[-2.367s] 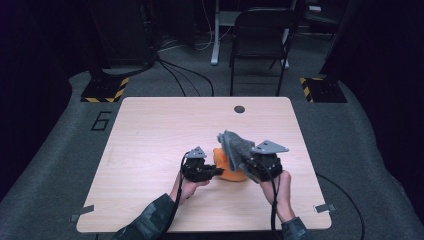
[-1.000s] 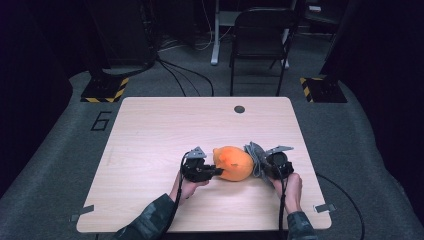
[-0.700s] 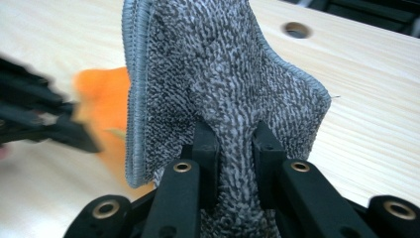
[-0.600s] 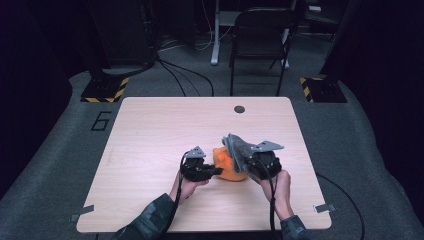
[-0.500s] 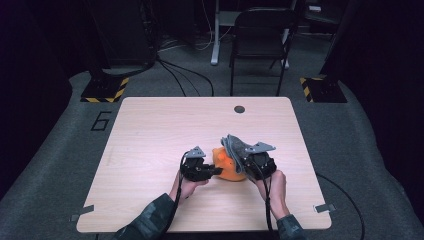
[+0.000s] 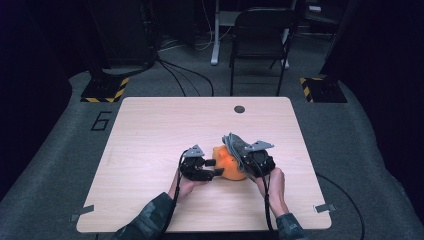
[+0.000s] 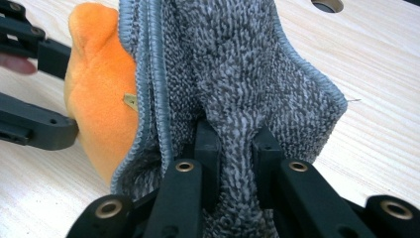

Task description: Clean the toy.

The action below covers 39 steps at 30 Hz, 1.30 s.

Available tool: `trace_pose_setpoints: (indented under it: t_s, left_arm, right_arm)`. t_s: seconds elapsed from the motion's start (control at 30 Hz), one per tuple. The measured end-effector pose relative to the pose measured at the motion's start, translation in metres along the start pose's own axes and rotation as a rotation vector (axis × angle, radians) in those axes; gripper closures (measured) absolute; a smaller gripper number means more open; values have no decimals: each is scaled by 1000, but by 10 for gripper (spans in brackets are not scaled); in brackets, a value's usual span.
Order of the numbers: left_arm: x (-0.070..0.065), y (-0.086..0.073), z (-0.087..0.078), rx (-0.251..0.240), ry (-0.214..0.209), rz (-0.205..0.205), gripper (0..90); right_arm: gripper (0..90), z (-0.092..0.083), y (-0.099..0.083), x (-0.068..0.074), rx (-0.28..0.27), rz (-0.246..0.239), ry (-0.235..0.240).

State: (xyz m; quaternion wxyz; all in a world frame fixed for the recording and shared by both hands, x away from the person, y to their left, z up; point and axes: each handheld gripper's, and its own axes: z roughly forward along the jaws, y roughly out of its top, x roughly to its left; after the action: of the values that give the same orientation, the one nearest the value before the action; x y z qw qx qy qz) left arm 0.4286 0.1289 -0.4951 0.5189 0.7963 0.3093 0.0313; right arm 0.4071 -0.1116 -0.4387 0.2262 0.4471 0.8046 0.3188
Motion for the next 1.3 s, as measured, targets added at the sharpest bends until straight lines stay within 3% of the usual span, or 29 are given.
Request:
trace_pose_setpoints:
  t_s: [0.07,0.2,0.43,0.53,0.67,0.97,1.17,1.3]
  left_arm:
    - [1,0,-2,-14,34,45,344]
    - [2,-3,-3,0,107,191,259]
    - [6,-11,6,47,139,369,182]
    - [6,-14,9,64,151,412,175]
    - [9,-18,16,88,155,436,170]
    - [9,-20,22,93,150,444,195]
    - [6,-21,23,74,154,469,314]
    - [3,-22,24,61,160,492,454]
  right_arm:
    - [785,0,0,-1,-2,-2,5]
    - [785,0,0,-1,-1,5,3]
    - [785,0,1,-2,3,5,10]
    - [785,0,1,-2,2,7,10]
    - [785,0,1,-3,3,5,14]
    - [785,0,1,-4,4,6,17]
    - [784,0,1,-4,3,9,16]
    - [785,1,0,-3,2,17,16]
